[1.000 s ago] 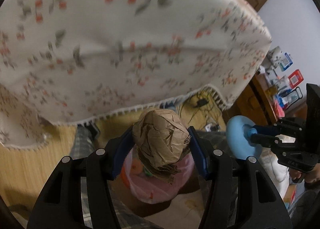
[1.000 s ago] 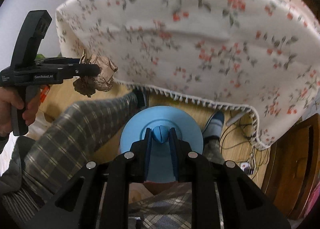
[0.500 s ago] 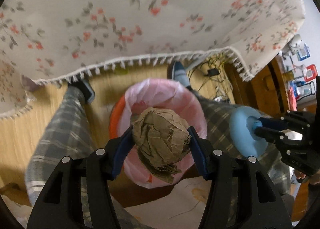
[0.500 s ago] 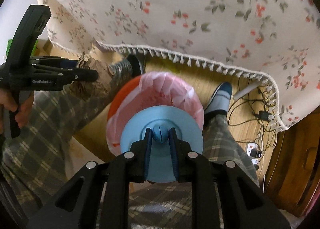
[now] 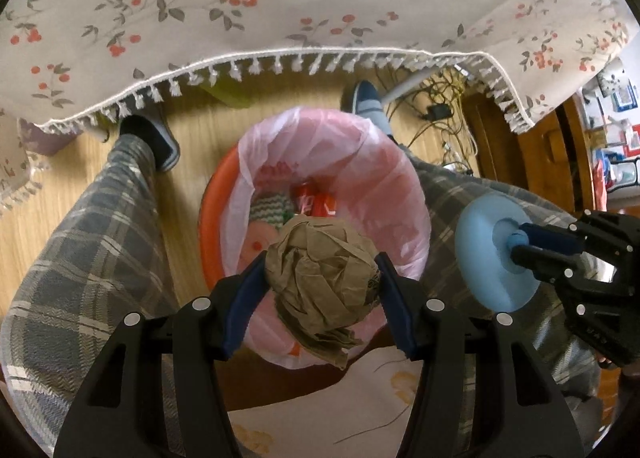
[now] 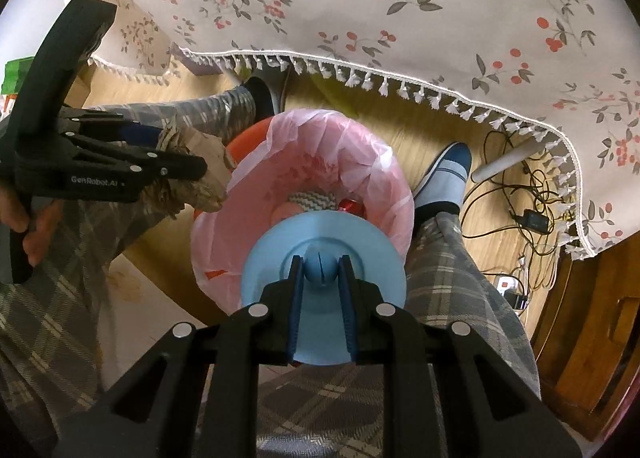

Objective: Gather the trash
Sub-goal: 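Carry paper ball and blue lid over the bin and open both tools, then move both tools back over the table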

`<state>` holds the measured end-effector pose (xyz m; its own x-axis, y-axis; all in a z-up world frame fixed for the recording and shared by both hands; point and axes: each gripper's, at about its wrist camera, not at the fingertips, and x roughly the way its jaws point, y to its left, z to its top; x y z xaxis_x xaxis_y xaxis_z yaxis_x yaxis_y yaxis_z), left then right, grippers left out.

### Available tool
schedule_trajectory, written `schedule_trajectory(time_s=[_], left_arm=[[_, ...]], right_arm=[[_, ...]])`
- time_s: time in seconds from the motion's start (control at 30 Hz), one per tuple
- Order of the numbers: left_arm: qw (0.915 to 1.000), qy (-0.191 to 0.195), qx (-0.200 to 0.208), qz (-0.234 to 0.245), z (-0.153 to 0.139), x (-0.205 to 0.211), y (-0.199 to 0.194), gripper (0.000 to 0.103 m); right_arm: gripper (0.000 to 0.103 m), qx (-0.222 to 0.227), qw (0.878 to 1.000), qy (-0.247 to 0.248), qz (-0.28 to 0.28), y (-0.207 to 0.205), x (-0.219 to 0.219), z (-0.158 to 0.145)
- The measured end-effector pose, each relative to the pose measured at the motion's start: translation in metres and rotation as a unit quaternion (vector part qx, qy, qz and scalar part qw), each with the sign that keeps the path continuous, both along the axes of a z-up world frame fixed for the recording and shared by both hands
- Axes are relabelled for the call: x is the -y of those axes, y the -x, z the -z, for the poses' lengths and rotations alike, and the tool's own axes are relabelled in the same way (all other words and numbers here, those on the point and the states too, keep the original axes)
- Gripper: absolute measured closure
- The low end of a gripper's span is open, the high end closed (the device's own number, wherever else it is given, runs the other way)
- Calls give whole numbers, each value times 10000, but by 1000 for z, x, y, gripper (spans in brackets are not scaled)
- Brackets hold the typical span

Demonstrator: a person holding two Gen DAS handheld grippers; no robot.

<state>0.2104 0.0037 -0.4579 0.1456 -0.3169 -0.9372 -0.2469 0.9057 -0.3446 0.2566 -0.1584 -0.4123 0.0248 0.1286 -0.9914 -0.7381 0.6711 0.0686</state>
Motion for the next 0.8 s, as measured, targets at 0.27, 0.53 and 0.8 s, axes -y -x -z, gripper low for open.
schedule_trajectory(time_s=[0.27, 0.53, 0.8], left_arm=[[9996, -89, 256, -103, -41, -16, 4, 6], [9983, -48, 573, -106, -78, -28, 10, 6], [9890, -251, 1449, -187, -165, -47, 7, 6]], right_arm=[[14, 347, 9980, 229, -477, 9, -3, -3], [5, 463, 9985, -73, -278, -4, 1, -32], [5, 921, 9936, -648, -55, -15, -9, -101]])
